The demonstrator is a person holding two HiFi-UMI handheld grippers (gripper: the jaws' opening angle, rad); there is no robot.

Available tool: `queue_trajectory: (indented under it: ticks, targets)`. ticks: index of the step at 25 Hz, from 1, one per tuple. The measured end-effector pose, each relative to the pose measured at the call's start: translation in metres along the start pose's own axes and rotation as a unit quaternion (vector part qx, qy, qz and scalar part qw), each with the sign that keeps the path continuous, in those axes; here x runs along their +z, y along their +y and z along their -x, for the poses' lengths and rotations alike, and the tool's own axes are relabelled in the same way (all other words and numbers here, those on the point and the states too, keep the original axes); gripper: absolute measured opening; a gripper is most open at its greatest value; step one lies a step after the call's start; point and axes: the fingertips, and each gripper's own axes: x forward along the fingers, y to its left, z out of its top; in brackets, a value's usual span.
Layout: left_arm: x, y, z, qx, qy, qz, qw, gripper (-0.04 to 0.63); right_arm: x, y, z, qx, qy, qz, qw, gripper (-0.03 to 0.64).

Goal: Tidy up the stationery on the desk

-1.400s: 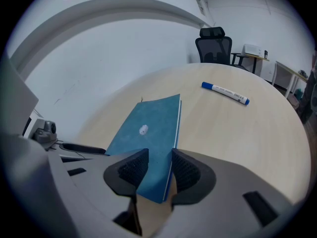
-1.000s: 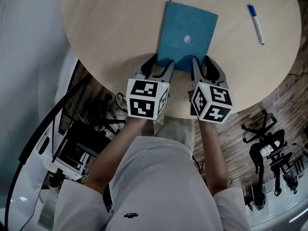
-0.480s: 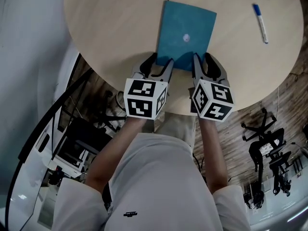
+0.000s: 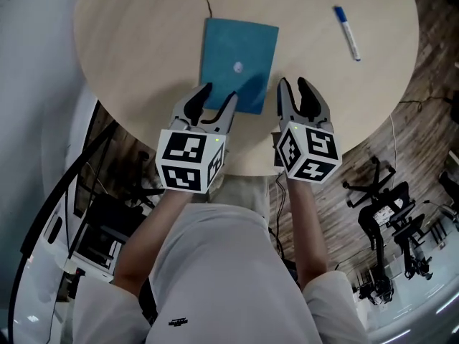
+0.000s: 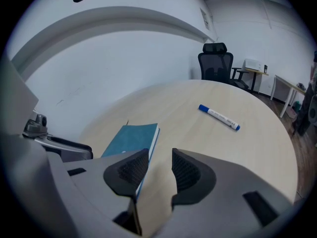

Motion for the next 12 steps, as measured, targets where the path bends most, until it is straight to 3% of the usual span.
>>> queue_trajectory:
  ticks: [12]
  targets:
    - [0.040,-0.070,-0.038,-0.025,-0.005,-0.013,0.9996,0.202,0.051,-0.088,0.002,-0.009,-0.014,0.100,0.995,0.123]
